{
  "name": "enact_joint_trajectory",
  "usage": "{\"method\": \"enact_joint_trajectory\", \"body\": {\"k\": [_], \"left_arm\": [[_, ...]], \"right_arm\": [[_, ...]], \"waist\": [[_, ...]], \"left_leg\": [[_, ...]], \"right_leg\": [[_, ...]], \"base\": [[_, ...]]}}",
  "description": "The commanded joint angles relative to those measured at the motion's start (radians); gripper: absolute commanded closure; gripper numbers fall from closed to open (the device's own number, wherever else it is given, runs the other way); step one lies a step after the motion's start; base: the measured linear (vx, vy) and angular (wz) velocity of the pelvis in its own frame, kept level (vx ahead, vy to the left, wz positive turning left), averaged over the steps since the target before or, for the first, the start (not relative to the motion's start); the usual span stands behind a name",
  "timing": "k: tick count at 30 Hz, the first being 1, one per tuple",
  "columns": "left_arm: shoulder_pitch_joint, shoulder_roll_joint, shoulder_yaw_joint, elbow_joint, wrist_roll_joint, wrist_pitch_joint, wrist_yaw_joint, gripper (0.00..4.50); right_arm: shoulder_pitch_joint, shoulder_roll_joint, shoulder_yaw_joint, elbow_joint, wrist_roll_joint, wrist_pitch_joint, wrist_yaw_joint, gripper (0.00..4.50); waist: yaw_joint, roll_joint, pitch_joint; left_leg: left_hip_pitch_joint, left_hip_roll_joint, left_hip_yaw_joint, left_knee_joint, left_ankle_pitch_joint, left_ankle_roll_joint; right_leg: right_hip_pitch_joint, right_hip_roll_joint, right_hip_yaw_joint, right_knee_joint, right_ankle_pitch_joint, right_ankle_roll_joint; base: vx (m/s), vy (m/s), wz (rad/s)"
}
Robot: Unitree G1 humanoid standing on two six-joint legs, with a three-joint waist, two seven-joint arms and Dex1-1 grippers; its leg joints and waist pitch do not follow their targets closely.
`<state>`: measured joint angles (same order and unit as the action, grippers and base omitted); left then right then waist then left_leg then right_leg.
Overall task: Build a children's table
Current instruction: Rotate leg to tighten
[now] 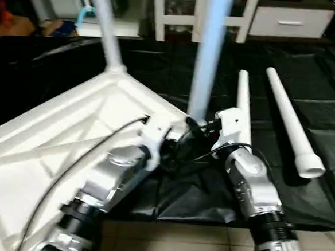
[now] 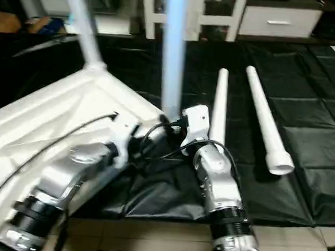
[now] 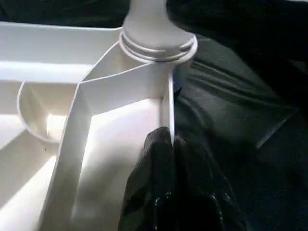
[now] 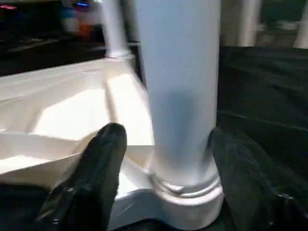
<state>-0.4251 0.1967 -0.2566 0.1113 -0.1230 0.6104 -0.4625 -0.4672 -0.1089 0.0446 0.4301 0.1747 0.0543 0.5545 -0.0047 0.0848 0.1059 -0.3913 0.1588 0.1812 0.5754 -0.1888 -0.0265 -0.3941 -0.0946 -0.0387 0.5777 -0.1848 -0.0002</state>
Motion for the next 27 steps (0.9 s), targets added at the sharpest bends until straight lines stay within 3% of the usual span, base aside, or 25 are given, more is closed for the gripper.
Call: {"method": "enact_joint_trajectory", "body": {"k": [1,3,7,8,9,11,14,19,22,25,27], "left_arm": [[0.046,0.052,-0.063,0.012,0.014,0.036,-0.082,4.5],[0.077,0.108,-0.093,-0.041,-0.009,0.055,-0.161,4.5],[0.114,0.176,-0.121,-0.102,-0.041,0.069,-0.247,4.5],[0.122,0.191,-0.127,-0.116,-0.048,0.07,-0.269,4.5],[0.127,0.198,-0.129,-0.123,-0.05,0.07,-0.28,4.5],[0.137,0.219,-0.139,-0.142,-0.057,0.066,-0.312,4.5],[0.173,0.28,-0.165,-0.211,-0.089,0.069,-0.402,4.5],[0.185,0.296,-0.167,-0.236,-0.1,0.081,-0.419,4.5],[0.184,0.297,-0.167,-0.237,-0.101,0.082,-0.419,4.5],[0.184,0.301,-0.166,-0.242,-0.101,0.084,-0.426,4.5],[0.182,0.303,-0.167,-0.244,-0.102,0.086,-0.427,4.5]], "right_arm": [[-0.025,-0.038,0.03,-0.038,0.031,0.049,0.118,1.14],[-0.035,-0.133,0.049,-0.057,0.046,0.086,0.269,1.07],[-0.045,-0.252,0.069,-0.054,0.04,0.073,0.437,1.02],[-0.048,-0.274,0.072,-0.05,0.039,0.068,0.467,1.02],[-0.049,-0.284,0.074,-0.048,0.041,0.067,0.481,1.02],[-0.053,-0.303,0.077,-0.041,0.044,0.065,0.514,1.02],[-0.059,-0.341,0.083,-0.042,0.076,0.089,0.607,1.02],[-0.053,-0.348,0.098,-0.041,0.087,0.085,0.677,1.02],[-0.054,-0.344,0.102,-0.029,0.079,0.074,0.678,1.19],[-0.05,-0.337,0.121,0.002,0.049,0.041,0.675,1.41],[-0.048,-0.333,0.124,0.018,0.04,0.028,0.671,1.62]], "waist": [[0.004,-0.011,-0.06],[0.008,-0.007,-0.065],[0.022,-0.004,-0.081],[0.023,-0.008,-0.082],[0.029,-0.006,-0.081],[0.032,-0.009,-0.079],[0.037,-0.01,-0.071],[0.034,-0.012,-0.058],[0.032,-0.014,-0.057],[0.031,-0.01,-0.057],[0.03,-0.014,-0.059]], "left_leg": [[0.01,0.061,-0.026,-0.076,-0.205,0.079],[0.01,0.061,-0.023,-0.064,-0.102,0.116],[0.016,0.059,-0.017,-0.041,0.05,0.201],[0.016,0.059,-0.015,-0.038,0.069,0.215],[0.017,0.06,-0.015,-0.036,0.09,0.234],[0.016,0.062,-0.016,-0.036,0.087,0.243],[0.02,0.068,-0.014,-0.045,-0.021,0.21],[0.03,0.073,-0.006,-0.064,-0.233,0.089],[0.03,0.07,-0.005,-0.068,-0.259,0.058],[0.029,0.069,-0.006,-0.068,-0.256,0.051],[0.027,0.068,-0.006,-0.067,-0.246,0.054]], "right_leg": [[0.034,-0.051,0.031,-0.061,-0.177,-0.218],[0.037,-0.048,0.026,-0.049,-0.054,-0.25],[0.037,-0.041,0.021,-0.021,0.169,-0.316],[0.036,-0.04,0.021,-0.02,0.189,-0.321],[0.035,-0.04,0.02,-0.017,0.198,-0.327],[0.036,-0.04,0.018,-0.017,0.17,-0.33],[0.033,-0.041,0.019,-0.029,0.01,-0.326],[0.024,-0.044,0.03,-0.048,-0.216,-0.283],[0.022,-0.044,0.033,-0.052,-0.256,-0.258],[0.019,-0.046,0.034,-0.054,-0.263,-0.246],[0.022,-0.045,0.034,-0.052,-0.245,-0.248]], "base": [[0.055,-0.037,-0.02],[0.032,-0.017,-0.01],[0.067,-0.016,0.0],[0.0,0.0,0.0],[0.0,0.0,0.0],[0.0,0.0,0.0],[0.0,0.0,0.0],[0.0,0.0,0.0],[0.0,0.0,0.0],[0.0,0.0,0.0],[0.0,0.0,0.0]]}}
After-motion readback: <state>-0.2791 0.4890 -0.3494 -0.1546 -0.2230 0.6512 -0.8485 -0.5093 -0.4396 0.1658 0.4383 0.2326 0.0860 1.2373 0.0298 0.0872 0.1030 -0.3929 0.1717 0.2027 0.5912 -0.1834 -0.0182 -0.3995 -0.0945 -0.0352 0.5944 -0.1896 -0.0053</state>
